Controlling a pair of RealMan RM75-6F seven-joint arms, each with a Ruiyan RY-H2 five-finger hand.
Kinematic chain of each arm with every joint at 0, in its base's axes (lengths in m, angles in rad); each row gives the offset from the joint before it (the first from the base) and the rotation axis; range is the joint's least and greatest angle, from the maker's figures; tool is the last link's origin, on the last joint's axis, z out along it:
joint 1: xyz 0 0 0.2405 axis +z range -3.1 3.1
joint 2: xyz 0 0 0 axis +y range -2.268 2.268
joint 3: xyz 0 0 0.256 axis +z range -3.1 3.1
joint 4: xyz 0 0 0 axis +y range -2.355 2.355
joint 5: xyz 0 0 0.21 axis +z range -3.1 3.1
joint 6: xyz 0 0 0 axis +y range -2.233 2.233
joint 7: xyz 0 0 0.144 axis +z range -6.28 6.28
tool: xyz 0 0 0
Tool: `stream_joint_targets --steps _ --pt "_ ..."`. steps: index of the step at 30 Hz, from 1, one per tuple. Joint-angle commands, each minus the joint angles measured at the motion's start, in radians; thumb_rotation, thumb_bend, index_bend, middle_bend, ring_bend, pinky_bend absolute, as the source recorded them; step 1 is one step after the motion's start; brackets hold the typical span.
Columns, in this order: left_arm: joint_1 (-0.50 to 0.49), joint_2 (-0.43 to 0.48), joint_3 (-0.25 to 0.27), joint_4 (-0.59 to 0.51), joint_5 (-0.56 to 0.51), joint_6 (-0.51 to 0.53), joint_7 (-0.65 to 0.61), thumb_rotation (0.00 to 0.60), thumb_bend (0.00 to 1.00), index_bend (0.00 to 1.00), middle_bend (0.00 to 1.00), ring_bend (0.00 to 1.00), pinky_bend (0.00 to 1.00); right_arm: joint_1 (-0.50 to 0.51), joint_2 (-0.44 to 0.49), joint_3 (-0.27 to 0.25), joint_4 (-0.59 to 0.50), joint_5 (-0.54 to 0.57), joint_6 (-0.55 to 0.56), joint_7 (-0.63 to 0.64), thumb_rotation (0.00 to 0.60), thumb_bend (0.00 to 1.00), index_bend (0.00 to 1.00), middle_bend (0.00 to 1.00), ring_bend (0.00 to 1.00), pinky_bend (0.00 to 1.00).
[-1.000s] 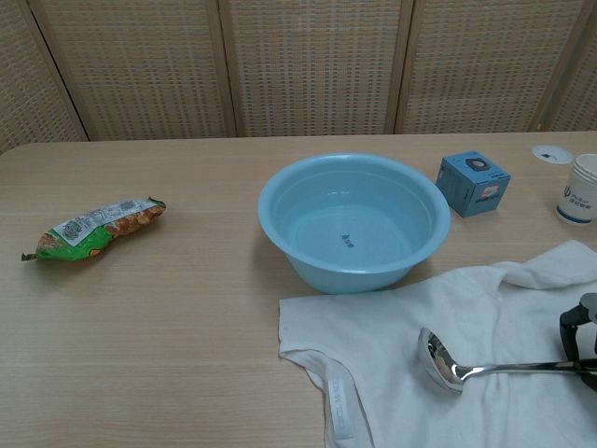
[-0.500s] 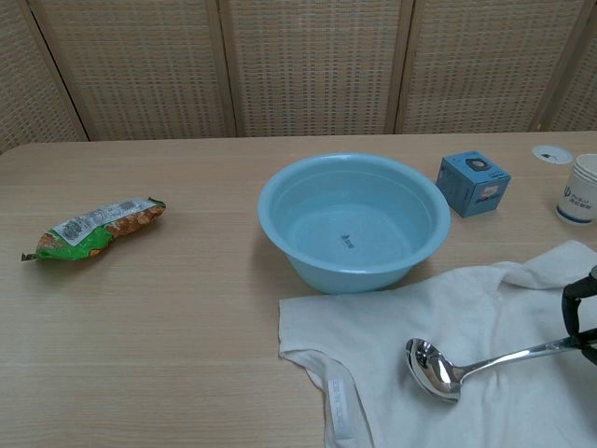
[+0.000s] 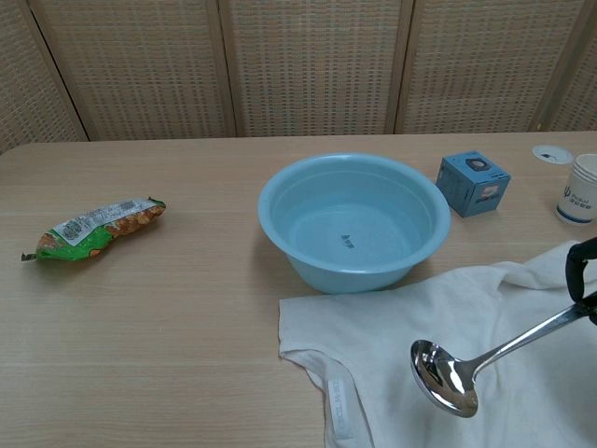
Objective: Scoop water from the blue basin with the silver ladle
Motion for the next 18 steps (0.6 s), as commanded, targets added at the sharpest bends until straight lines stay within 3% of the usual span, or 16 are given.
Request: stream_joint_targets --steps 1,10,18 --pt "0.000 0.000 0.000 0.000 -0.001 -0.001 -0.001 0.600 0.00 0.00 0.00 0.00 0.00 0.010 0.028 0.012 -0.049 -0.025 0.020 -0.037 0.600 0.77 0.70 1.00 1.00 1.00" --pt "-0.005 0.002 -0.007 0.006 -0.020 -0.012 -0.011 0.600 0.00 0.00 0.00 0.00 0.00 0.072 0.083 0.094 -0.176 0.013 0.031 -0.175 0.600 0.77 0.71 1.00 1.00 1.00" --pt "-0.012 0.003 -0.014 0.012 -0.040 -0.028 -0.022 0.600 0.00 0.00 0.00 0.00 0.00 0.196 0.105 0.229 -0.274 0.188 0.024 -0.354 0.600 0.77 0.71 1.00 1.00 1.00"
